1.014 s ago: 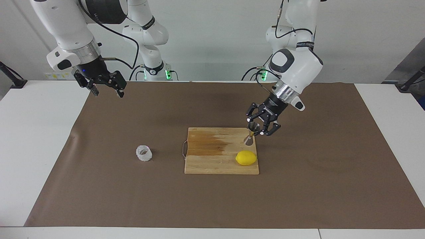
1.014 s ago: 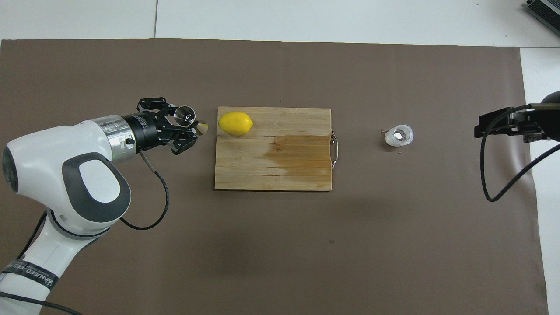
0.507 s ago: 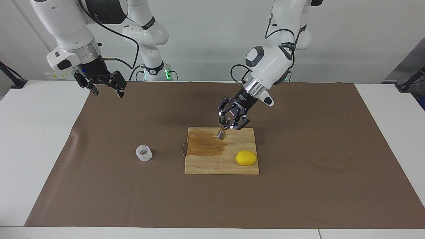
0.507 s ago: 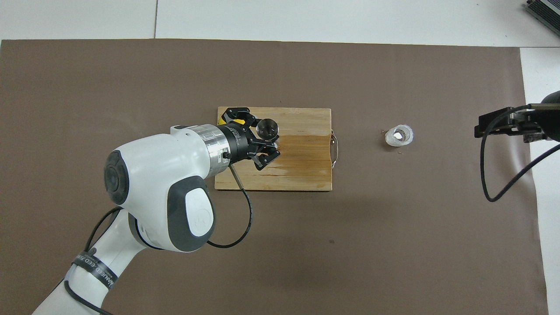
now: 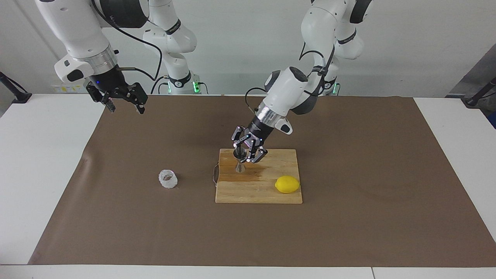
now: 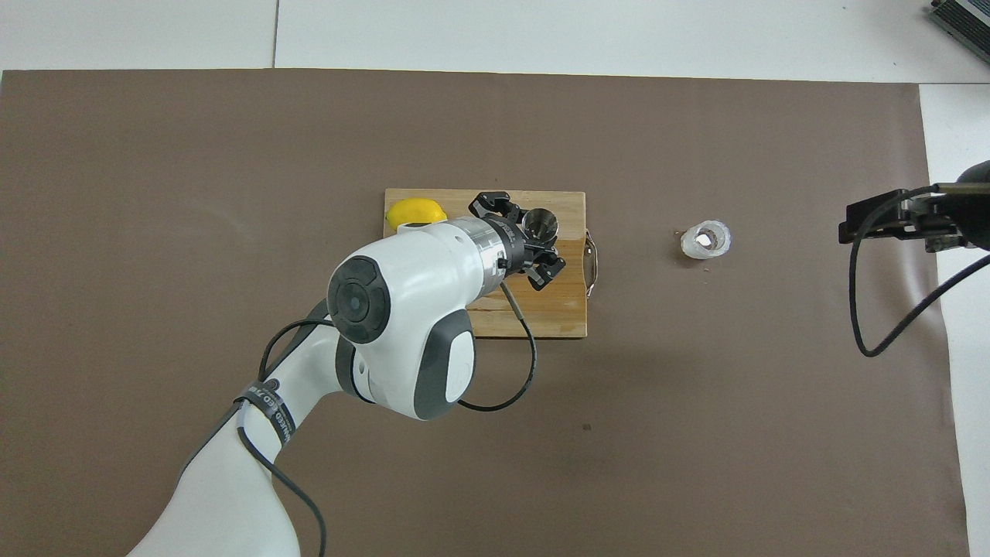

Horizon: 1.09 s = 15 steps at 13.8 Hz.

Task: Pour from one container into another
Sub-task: 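Carry the silver cup over the board to its handle end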

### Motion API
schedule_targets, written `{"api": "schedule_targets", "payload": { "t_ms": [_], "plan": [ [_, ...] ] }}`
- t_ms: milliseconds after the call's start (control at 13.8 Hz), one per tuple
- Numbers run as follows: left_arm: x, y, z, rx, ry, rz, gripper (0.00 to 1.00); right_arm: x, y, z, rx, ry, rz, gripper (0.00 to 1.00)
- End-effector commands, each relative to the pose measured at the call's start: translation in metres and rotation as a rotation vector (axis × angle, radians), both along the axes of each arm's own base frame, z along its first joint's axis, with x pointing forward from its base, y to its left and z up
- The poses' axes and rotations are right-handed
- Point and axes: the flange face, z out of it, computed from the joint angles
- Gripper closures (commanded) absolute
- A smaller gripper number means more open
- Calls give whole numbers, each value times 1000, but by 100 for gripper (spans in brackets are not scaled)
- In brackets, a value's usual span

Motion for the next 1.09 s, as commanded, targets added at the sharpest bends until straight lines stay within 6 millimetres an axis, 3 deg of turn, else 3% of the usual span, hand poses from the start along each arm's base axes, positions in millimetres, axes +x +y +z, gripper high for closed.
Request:
{"api": "schedule_targets", "payload": {
  "t_ms": [0,507,1014],
  "plan": [
    [-6,-22,-3,-34,-51,33,100,-4,-1,2,-3,3,-17,0],
    [-22,-35,-31,-3,-19,4,100,-4,0,2,-3,3,-15,0],
    [-27,-32,-43,16,-8,0,98,-4,0,2,-3,3,-15,0]
  ]
}}
